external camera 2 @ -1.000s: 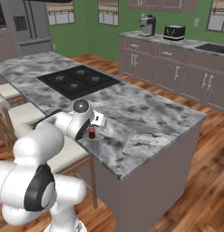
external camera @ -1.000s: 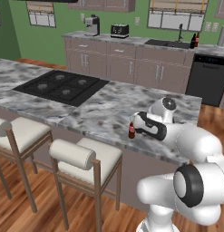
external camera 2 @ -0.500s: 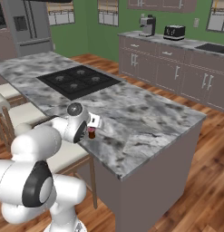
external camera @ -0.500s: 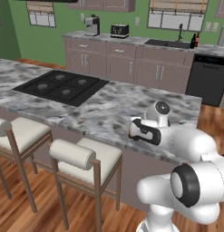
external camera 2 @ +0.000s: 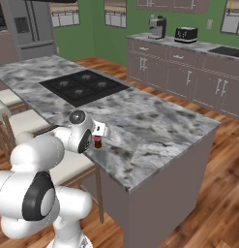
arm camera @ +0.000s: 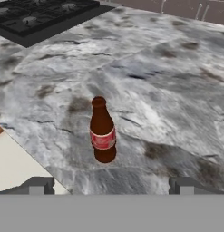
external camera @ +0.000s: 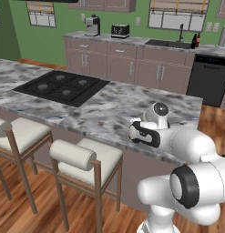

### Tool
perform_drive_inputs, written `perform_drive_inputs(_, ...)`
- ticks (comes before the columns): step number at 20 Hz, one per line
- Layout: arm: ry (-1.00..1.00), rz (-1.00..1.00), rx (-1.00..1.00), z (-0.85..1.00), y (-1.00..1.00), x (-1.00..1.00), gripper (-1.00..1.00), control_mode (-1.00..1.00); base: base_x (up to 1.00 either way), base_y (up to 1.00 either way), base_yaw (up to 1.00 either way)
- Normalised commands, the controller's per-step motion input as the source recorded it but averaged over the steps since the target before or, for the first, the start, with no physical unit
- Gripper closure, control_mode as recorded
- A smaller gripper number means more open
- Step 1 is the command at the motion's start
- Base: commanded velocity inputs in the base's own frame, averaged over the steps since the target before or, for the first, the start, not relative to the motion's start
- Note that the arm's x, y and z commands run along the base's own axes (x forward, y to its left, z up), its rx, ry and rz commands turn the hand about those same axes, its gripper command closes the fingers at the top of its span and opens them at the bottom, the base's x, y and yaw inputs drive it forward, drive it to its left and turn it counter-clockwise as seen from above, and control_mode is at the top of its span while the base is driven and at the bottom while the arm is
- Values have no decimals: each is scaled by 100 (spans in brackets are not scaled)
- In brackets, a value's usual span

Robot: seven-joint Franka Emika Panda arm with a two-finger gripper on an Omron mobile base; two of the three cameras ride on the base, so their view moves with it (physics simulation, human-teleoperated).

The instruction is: Place the large bottle from the dining counter next to the other large bottle outside the sink, and place the small bottle from the dining counter next to the other small bottle inside the sink.

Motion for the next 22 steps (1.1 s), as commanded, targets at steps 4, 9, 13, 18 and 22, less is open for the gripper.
perform_drive_inputs(4,0,0,0,0,0,11,-100,-100,0,0,0)
perform_drive_inputs(9,0,0,0,-5,3,14,-100,-100,0,0,0)
perform_drive_inputs(13,0,0,0,-11,8,15,-100,-100,0,0,0)
perform_drive_inputs(18,0,0,0,-13,6,10,-100,-100,0,0,0)
perform_drive_inputs(22,0,0,0,-9,0,11,-100,-100,0,0,0)
